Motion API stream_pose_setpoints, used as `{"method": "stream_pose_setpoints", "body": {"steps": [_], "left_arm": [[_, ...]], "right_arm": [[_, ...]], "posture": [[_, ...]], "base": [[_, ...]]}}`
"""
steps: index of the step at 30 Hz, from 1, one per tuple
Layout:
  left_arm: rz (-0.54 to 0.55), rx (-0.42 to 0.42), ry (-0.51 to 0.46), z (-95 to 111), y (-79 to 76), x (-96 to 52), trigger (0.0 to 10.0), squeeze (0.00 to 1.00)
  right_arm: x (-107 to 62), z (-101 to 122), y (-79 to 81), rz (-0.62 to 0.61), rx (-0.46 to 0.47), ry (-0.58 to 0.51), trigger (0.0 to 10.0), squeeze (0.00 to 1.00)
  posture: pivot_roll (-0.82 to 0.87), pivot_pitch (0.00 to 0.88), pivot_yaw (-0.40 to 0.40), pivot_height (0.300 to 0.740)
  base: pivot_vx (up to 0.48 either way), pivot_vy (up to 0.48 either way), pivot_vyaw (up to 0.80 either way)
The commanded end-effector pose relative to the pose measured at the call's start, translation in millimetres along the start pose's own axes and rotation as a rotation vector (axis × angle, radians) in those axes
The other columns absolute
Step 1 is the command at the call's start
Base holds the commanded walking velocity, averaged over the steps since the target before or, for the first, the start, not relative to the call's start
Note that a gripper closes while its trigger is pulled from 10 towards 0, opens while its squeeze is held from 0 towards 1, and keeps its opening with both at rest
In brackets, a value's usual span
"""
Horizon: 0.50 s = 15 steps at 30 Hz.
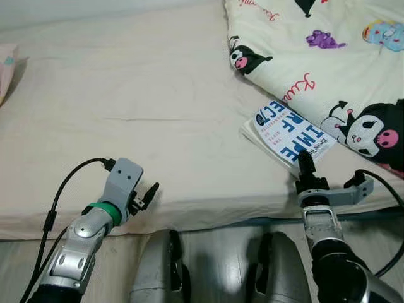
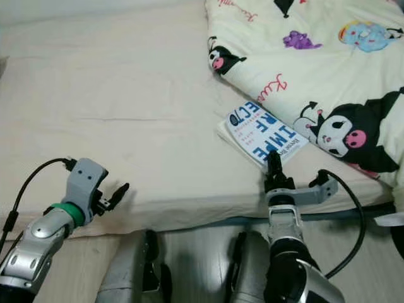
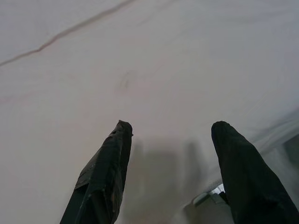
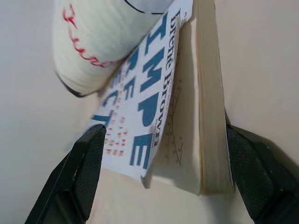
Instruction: Clean up the room
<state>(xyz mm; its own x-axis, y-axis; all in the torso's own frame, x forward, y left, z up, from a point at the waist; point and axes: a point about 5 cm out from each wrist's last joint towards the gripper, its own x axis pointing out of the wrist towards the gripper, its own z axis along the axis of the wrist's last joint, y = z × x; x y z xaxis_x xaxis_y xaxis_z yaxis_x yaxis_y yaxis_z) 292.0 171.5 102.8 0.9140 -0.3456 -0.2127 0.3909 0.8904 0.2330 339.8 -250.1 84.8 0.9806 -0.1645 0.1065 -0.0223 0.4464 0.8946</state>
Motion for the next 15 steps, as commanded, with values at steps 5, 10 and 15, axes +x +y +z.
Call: {"method": "stream_pose_setpoints", "body": {"steps": [5,10,15], "left_arm": [[0.024,0.008,0.06,-12.4,5.6,-11.9,10.0,0.0],[0.031,0.009,0.069,-12.8,7.2,-14.3,10.0,0.0],[0.036,0.01,0.073,-12.8,8.6,-15.1,10.0,0.0]], "right_arm": [[4.9,-3.3,8.4,0.074,0.062,0.042,7.8,0.0],[10.4,1.2,15.3,0.101,0.064,0.038,4.2,0.0],[10.8,5.5,14.5,0.094,0.102,0.001,0.0,0.0]], "posture": [[0.25,0.268,0.245,0.596],[0.25,0.273,0.243,0.596],[0.26,0.274,0.247,0.596]], "base": [[0.0,0.0,0.0],[0.0,0.0,0.0],[0.0,0.0,0.0]]}}
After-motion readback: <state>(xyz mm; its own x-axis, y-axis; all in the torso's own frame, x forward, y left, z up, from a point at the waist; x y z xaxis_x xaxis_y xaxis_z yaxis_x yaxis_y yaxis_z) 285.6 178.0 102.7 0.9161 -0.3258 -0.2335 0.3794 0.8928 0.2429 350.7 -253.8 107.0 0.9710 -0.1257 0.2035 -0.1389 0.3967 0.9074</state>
